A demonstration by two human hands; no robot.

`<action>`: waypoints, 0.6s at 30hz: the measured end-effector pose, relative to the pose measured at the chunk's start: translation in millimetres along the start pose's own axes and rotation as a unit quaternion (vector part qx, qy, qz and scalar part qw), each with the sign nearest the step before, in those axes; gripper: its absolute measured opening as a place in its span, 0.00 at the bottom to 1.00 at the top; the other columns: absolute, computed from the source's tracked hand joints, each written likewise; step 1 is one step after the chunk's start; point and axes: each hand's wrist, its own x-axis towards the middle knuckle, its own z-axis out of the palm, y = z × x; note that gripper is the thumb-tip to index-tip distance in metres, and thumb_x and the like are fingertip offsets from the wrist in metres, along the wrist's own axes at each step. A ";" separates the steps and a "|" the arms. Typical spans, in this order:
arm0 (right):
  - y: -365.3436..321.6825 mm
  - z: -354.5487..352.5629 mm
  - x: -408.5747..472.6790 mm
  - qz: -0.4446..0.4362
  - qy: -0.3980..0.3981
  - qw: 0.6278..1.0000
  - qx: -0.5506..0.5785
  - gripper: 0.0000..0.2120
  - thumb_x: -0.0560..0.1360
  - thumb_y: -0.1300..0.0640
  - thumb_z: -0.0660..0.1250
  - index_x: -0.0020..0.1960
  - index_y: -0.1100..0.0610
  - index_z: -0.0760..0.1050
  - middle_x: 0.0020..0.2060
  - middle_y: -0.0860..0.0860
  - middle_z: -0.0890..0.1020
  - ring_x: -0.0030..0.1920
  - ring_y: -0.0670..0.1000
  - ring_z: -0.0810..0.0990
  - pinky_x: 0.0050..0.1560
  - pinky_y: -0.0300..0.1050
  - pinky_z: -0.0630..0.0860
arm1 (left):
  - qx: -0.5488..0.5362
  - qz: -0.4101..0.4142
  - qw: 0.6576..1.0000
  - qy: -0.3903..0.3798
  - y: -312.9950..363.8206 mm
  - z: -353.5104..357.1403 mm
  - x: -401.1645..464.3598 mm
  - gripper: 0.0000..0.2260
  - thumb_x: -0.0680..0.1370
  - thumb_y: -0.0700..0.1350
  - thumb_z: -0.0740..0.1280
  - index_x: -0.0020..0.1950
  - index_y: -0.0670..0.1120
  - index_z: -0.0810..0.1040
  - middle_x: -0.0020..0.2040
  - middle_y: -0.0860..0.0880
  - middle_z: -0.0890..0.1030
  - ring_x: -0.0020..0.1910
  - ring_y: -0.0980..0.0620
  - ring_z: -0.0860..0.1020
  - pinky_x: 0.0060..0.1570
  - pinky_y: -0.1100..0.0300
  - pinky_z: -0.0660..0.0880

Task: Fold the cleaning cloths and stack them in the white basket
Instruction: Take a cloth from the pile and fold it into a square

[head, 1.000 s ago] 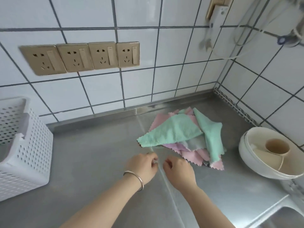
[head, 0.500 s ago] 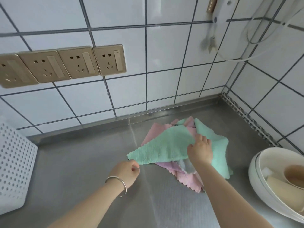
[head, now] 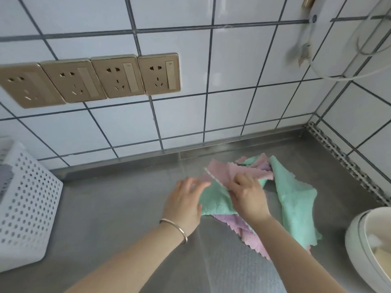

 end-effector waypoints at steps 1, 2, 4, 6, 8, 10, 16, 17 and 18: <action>-12.7 -2.8 -0.1 -0.043 0.005 0.999 -0.001 0.07 0.62 0.64 0.69 0.36 0.54 0.80 0.29 0.51 0.73 0.30 0.54 0.73 0.31 0.44 0.67 | 0.040 0.052 0.997 0.031 3.9 -4.0 2.0 0.32 0.60 0.43 0.76 0.62 0.55 0.71 0.59 0.51 0.75 0.55 0.49 0.72 0.51 0.54 0.76; -24.6 -5.3 0.2 -0.078 0.007 0.997 -0.004 0.07 0.64 0.62 0.67 0.37 0.52 0.80 0.29 0.51 0.73 0.30 0.54 0.73 0.32 0.44 0.66 | 0.062 0.089 0.993 0.049 7.3 -10.1 5.6 0.34 0.57 0.45 0.77 0.61 0.56 0.71 0.60 0.50 0.75 0.56 0.49 0.71 0.51 0.53 0.75; -46.1 -11.7 2.1 -0.125 -0.002 0.992 -0.016 0.07 0.65 0.59 0.64 0.38 0.50 0.80 0.31 0.50 0.74 0.31 0.53 0.73 0.34 0.44 0.63 | 0.078 0.129 0.987 0.058 3.6 -24.9 12.2 0.29 0.56 0.51 0.78 0.56 0.55 0.76 0.58 0.50 0.78 0.57 0.49 0.71 0.55 0.48 0.73; -63.3 -22.6 6.4 -0.130 0.002 0.991 0.002 0.06 0.66 0.58 0.64 0.37 0.51 0.79 0.30 0.49 0.74 0.29 0.53 0.73 0.31 0.43 0.63 | 0.102 0.131 0.985 0.044 -6.2 -46.1 10.6 0.15 0.61 0.55 0.75 0.44 0.53 0.80 0.49 0.52 0.82 0.53 0.50 0.78 0.60 0.41 0.69; -76.9 -37.1 11.3 -0.115 0.020 0.993 0.034 0.07 0.69 0.56 0.62 0.36 0.53 0.78 0.29 0.50 0.73 0.28 0.52 0.73 0.28 0.41 0.64 | 0.089 0.099 0.991 -0.004 -16.5 -66.4 0.0 0.13 0.70 0.59 0.65 0.42 0.50 0.80 0.42 0.51 0.83 0.46 0.48 0.80 0.62 0.47 0.68; -94.2 -53.7 14.9 -0.098 0.023 0.991 0.084 0.07 0.70 0.53 0.61 0.38 0.54 0.76 0.30 0.49 0.75 0.28 0.51 0.73 0.25 0.38 0.64 | 0.001 0.051 0.999 -0.010 -26.1 -83.6 -20.9 0.23 0.72 0.63 0.52 0.46 0.49 0.80 0.41 0.48 0.83 0.43 0.45 0.79 0.47 0.57 0.71; -146.6 -84.2 25.4 -0.056 -0.193 0.974 0.102 0.13 0.68 0.40 0.66 0.44 0.49 0.77 0.28 0.45 0.77 0.34 0.51 0.77 0.29 0.42 0.65 | -0.114 0.070 0.990 0.053 -55.5 -148.4 -78.0 0.14 0.74 0.60 0.51 0.49 0.55 0.72 0.38 0.55 0.80 0.37 0.53 0.77 0.38 0.55 0.72; -150.4 -84.6 25.2 -0.042 -0.250 0.963 0.089 0.13 0.68 0.40 0.68 0.45 0.48 0.76 0.28 0.45 0.76 0.36 0.52 0.76 0.33 0.44 0.67 | -0.126 0.064 0.988 0.058 -63.6 -161.2 -88.3 0.12 0.75 0.59 0.53 0.48 0.55 0.71 0.38 0.56 0.80 0.37 0.55 0.77 0.40 0.56 0.73; -151.7 -83.2 23.5 -0.029 -0.281 0.956 0.076 0.12 0.69 0.41 0.69 0.45 0.48 0.75 0.28 0.45 0.74 0.36 0.51 0.74 0.35 0.44 0.68 | -0.133 0.057 0.988 0.063 -73.3 -172.2 -97.7 0.12 0.75 0.59 0.54 0.48 0.55 0.72 0.38 0.57 0.80 0.38 0.57 0.78 0.41 0.58 0.73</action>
